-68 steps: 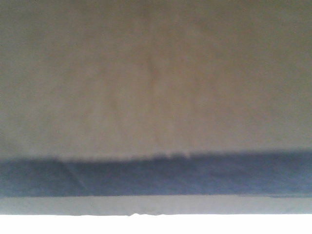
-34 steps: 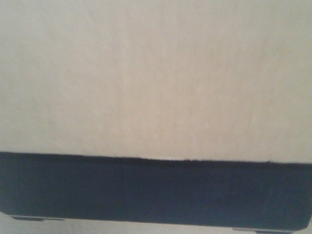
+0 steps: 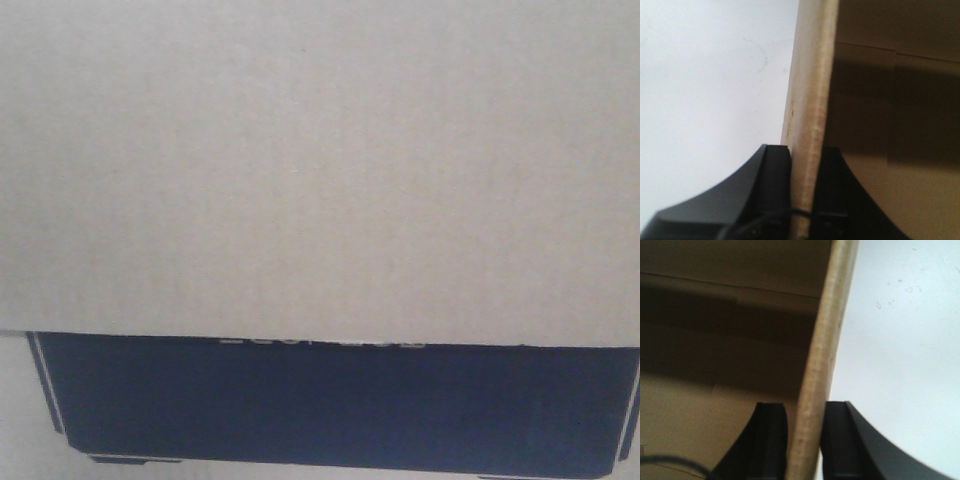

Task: Grab box from left shelf to table start
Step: 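Lower the box onto the white table with both grippers, then open both grippers and release the box walls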

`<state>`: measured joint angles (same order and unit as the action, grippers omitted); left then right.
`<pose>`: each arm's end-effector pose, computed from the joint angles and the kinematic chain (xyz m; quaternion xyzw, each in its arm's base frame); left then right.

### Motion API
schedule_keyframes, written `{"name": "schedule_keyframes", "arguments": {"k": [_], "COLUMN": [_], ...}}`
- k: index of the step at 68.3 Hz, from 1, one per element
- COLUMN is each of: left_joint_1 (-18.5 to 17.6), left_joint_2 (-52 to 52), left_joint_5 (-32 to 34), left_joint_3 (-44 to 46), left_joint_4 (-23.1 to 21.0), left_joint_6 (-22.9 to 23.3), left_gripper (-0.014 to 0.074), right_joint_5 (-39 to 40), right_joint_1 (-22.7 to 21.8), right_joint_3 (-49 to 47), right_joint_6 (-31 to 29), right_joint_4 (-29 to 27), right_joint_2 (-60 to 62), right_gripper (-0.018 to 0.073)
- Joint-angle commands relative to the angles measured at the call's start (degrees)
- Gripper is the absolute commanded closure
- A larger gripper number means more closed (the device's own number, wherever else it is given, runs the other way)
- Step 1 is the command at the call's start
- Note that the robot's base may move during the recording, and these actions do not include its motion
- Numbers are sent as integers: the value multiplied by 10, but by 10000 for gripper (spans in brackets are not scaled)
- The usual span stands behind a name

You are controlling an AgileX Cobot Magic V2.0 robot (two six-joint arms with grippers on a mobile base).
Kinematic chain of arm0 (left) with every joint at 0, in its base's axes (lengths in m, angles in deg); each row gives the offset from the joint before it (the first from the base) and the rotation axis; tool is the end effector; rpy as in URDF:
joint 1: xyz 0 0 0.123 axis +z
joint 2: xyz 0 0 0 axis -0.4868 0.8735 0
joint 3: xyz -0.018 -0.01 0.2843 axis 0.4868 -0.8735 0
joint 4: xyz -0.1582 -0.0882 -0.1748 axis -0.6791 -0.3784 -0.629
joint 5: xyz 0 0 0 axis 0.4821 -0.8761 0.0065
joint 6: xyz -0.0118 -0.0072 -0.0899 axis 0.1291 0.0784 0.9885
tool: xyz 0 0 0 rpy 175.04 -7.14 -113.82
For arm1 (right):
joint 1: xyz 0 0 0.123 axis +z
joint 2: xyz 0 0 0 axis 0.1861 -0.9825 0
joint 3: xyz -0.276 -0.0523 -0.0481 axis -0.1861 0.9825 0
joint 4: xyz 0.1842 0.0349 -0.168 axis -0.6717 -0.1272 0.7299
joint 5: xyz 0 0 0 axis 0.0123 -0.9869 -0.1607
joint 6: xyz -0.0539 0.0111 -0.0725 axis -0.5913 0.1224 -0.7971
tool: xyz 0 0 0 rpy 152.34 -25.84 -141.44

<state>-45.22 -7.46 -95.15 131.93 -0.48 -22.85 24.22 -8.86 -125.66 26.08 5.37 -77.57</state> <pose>0.2371 -0.0684 0.3430 0.0155 0.9521 -0.0798 0.2948 0.1970 0.0170 0.3423 -0.0129 0.9461 0.0673 0.3166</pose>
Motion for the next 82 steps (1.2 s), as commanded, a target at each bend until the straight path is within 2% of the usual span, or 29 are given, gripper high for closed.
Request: {"name": "schedule_keyframes", "arguments": {"k": [1, 6, 16, 21, 27, 39, 50, 57, 64, 74, 82], "left_joint_1": [2, 2, 2, 2, 2, 2, 2, 2, 2, 2, 2], "left_joint_2": [6, 9, 10, 10, 10, 3, -38, -83, -142, -244, -334], "left_joint_5": [33, 32, 32, 29, 23, 4, -9, -9, -9, 3, 34], "left_joint_3": [13, 13, 13, 13, 15, 51, 93, 99, 86, 16, -65], "left_joint_4": [-21, -22, -31, -36, -36, -36, -36, -36, -23, 18, 42], "left_joint_6": [-5, -6, -6, -6, -6, -9, -33, -47, -67, -77, -77], "left_gripper": [662, 557, 218, 88, 38, 39, 56, 114, 223, 453, 653], "right_joint_5": [37, 39, 36, 34, 28, -4, -47, -64, -70, -60, -31], "right_joint_1": [1, 1, 1, 1, 0, 0, 0, 0, 0, 0, 0], "right_joint_3": [-23, -23, -23, -23, -25, -65, -136, -156, -148, -103, -41], "right_joint_6": [-10, -10, -9, -9, -3, 8, 8, 8, 8, 8, 8], "right_joint_4": [-34, -31, -14, -5, 9, 40, 40, 40, 40, 50, 68], "right_joint_2": [8, 8, 8, 8, 8, 9, 23, 46, 90, 176, 264], "right_gripper": [428, 309, 32, -47, -66, -66, -61, 21, 195, 502, 498]}}
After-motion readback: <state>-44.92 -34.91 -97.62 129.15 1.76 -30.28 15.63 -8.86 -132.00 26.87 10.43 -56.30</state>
